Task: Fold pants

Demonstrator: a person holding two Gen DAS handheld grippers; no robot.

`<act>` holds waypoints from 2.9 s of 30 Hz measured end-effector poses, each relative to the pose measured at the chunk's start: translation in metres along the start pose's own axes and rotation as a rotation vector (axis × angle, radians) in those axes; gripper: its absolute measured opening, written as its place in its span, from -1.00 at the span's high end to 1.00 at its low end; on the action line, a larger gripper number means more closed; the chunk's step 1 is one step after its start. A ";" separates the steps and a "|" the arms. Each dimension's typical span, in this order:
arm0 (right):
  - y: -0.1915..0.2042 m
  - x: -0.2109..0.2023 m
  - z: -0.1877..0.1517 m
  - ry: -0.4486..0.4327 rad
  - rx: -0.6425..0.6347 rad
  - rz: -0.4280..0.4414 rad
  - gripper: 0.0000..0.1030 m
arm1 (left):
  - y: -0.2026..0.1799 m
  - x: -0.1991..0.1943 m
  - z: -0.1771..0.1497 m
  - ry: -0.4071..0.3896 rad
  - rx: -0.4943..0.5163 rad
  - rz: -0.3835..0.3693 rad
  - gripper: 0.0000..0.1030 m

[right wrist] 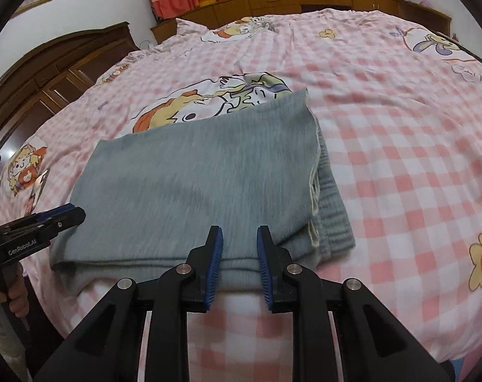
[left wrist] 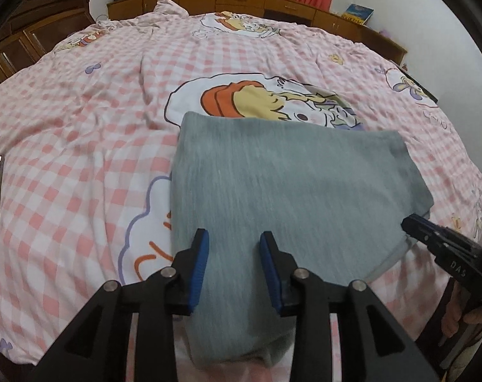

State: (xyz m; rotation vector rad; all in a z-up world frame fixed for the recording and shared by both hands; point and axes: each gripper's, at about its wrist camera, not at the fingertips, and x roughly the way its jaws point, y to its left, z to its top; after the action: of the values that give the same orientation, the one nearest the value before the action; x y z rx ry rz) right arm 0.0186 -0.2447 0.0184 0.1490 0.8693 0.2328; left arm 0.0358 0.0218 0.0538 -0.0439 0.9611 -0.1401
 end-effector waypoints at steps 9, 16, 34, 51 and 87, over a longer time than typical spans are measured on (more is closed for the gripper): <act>-0.004 -0.016 -0.009 -0.003 0.031 0.001 0.55 | 0.010 -0.012 -0.010 -0.001 -0.033 -0.042 0.32; -0.017 -0.032 -0.003 -0.041 0.100 -0.044 0.14 | 0.017 -0.023 -0.016 0.007 -0.063 -0.011 0.16; -0.063 -0.012 -0.003 0.002 0.395 0.014 -0.10 | -0.021 -0.033 0.002 -0.027 -0.043 -0.104 0.15; -0.056 0.016 -0.003 -0.038 0.441 0.117 0.28 | -0.083 0.020 -0.013 0.040 0.070 0.004 0.11; 0.202 0.013 0.045 -0.052 -0.573 -0.019 0.63 | 0.107 -0.009 0.012 0.013 -0.164 0.016 0.11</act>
State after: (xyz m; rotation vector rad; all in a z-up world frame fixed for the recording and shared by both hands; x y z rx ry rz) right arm 0.0326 -0.0477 0.0826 -0.3857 0.7229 0.4481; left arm 0.0510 0.1291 0.0570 -0.1862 0.9841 -0.0470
